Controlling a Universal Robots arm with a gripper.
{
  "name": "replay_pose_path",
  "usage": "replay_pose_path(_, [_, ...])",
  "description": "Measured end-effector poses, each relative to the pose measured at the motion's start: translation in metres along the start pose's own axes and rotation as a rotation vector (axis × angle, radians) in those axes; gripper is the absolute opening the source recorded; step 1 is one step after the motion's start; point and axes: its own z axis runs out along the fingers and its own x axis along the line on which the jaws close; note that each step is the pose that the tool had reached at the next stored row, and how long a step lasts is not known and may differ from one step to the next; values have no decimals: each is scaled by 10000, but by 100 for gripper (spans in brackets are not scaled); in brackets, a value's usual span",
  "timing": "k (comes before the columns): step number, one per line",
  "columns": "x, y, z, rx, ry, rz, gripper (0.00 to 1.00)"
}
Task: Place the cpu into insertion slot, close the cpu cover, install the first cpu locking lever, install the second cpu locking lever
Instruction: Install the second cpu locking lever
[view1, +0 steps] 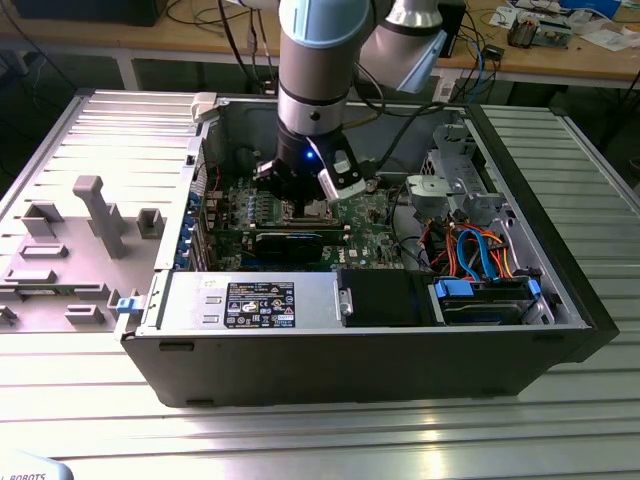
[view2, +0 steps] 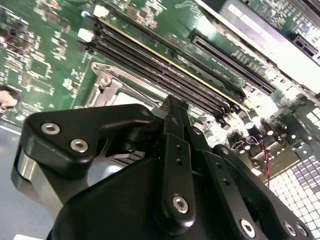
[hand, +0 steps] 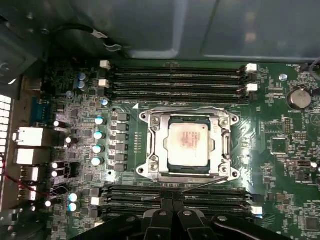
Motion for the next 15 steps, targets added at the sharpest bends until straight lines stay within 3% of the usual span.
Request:
replay_pose_path(4, [57,-25,43,-60,1,-5,11])
replay_pose_path(9, [169,-49,119,-215,5,-74,11])
replay_pose_path(12, [171,-63,226,-248,6,-83,11])
replay_pose_path(15, [170,-66,252,-287,32,-82,11])
